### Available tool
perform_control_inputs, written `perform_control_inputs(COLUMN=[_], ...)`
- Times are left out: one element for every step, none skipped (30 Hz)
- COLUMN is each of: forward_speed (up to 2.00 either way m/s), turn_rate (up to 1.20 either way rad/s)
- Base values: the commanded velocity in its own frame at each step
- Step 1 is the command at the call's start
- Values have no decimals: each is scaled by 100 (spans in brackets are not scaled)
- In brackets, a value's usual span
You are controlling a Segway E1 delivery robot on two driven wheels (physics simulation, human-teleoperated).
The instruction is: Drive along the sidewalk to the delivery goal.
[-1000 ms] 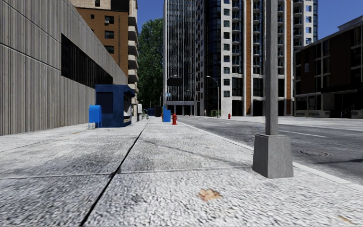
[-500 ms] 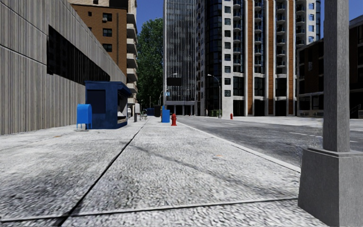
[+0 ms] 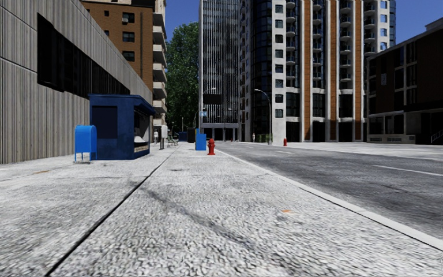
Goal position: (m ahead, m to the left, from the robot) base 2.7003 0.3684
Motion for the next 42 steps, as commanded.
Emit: perform_control_inputs(forward_speed=[200, 200, 200, 200, 200, 200, 200, 200, 200, 200, 200, 200, 200, 196, 176, 167, 167, 158, 150, 137, 132, 132, 131, 131, 130, 130, 130, 130, 130, 130, 130, 130, 130, 130, 130, 130, 130, 130, 130, 130, 130, 130], turn_rate=[0, 0, 0, 0, 0, 0, 0, 0, 0, 0, 0, 0, 14, 18, 26, 28, 28, 29, 29, 29, 29, 29, 29, 29, 29, 29, 29, 29, 29, 29, 29, 29, 29, 19, 11, 10, 10, 10, 9, 9, 3, 0])
